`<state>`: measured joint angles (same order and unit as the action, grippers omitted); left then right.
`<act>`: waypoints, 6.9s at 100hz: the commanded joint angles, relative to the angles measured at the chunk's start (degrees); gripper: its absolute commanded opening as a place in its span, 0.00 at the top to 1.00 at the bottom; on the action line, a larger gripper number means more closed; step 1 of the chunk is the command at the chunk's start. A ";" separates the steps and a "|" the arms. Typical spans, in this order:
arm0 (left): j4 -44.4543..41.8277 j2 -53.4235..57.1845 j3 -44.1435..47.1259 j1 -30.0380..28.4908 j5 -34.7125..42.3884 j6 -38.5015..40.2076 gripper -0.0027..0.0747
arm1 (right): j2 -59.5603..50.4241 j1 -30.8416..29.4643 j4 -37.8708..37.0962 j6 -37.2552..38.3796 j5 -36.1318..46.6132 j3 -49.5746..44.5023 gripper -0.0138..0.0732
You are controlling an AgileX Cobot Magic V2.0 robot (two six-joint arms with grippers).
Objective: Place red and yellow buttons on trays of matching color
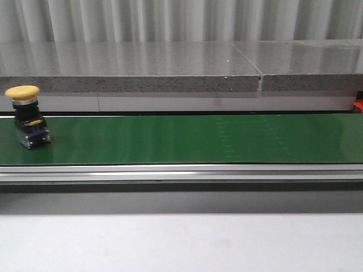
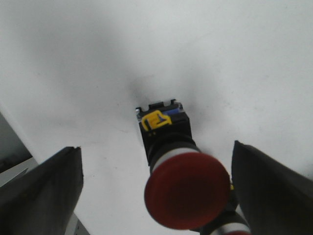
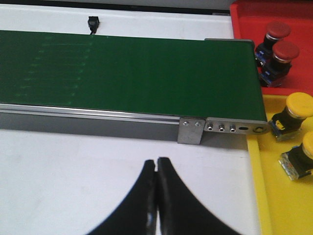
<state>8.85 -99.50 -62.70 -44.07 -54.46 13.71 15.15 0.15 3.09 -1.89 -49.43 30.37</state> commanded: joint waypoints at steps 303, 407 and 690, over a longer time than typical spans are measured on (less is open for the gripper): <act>-2.69 22.00 -14.16 48.52 7.22 -17.73 0.99 | 0.69 0.04 -0.38 -0.47 3.59 1.28 0.92; -2.69 68.61 22.35 54.23 13.04 -17.73 0.99 | 0.69 0.04 -1.00 -0.47 5.52 1.28 0.92; -2.79 76.46 26.66 54.23 11.99 -17.73 0.99 | 81.14 15.93 10.15 -15.51 -7.52 52.37 0.58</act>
<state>5.25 -22.42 -34.64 9.73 -46.26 -4.16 98.72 16.02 12.36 -16.65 -58.57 80.74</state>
